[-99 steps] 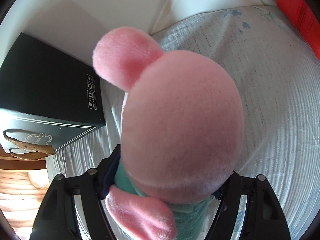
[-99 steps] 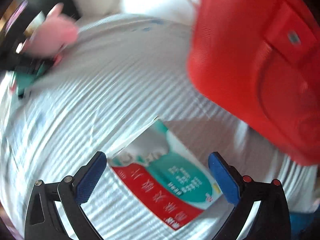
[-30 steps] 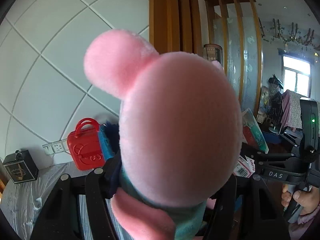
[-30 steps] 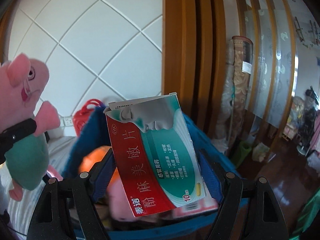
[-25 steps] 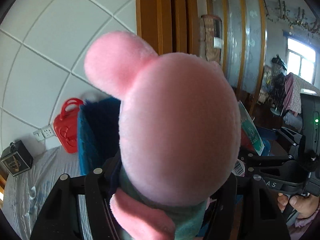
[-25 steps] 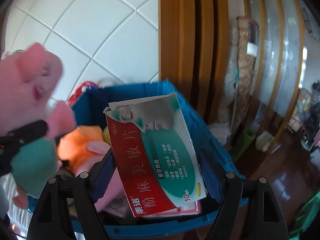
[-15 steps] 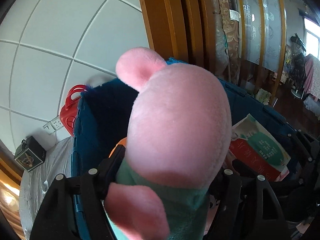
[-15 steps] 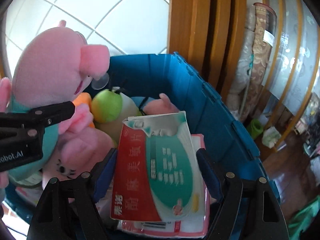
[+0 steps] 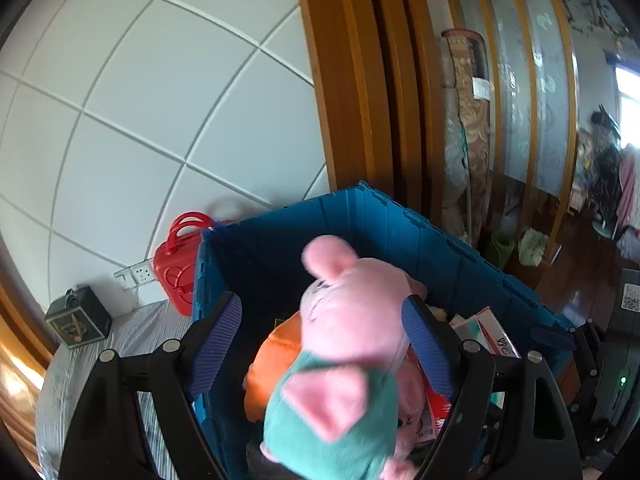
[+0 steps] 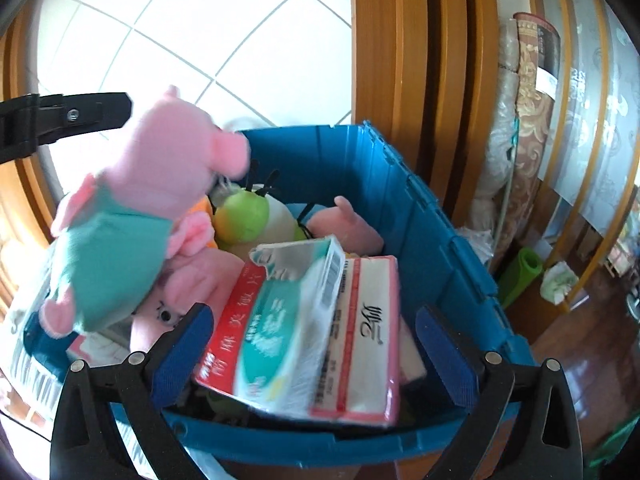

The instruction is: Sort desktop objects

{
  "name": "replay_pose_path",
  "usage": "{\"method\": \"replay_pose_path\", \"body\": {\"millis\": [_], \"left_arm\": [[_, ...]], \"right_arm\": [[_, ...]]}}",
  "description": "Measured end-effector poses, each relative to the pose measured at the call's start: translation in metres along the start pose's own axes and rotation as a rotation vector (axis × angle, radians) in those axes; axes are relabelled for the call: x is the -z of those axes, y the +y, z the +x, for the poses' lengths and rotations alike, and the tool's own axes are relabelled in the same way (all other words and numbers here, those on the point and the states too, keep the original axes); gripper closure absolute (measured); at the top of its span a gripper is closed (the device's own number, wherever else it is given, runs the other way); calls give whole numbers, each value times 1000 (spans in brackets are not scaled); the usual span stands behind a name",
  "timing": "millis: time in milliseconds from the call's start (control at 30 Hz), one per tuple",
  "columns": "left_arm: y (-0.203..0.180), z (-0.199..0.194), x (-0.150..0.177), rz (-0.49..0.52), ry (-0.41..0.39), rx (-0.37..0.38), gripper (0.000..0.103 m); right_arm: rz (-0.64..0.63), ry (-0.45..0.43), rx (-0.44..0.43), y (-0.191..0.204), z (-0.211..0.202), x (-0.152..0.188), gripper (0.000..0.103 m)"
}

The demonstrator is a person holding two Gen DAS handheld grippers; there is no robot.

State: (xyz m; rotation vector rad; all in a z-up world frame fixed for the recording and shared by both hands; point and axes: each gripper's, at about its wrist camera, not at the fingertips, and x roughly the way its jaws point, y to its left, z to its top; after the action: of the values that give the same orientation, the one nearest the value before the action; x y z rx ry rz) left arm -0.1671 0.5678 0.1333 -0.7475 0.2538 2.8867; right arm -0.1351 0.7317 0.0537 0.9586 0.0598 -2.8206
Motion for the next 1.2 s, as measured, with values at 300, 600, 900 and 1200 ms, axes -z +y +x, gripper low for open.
{"method": "replay_pose_path", "body": {"millis": [300, 600, 900, 1200], "left_arm": [[36, -70, 49, -142, -97, -1, 4], [63, -126, 107, -173, -103, -37, 0], [66, -157, 138, -164, -77, 43, 0], [60, -170, 154, -132, -51, 95, 0]], "right_arm": [[5, -14, 3, 14, -27, 15, 0], [39, -45, 54, 56, -80, 34, 0], [28, -103, 142, 91, -140, 51, 0], [64, -99, 180, 96, -160, 68, 0]]}}
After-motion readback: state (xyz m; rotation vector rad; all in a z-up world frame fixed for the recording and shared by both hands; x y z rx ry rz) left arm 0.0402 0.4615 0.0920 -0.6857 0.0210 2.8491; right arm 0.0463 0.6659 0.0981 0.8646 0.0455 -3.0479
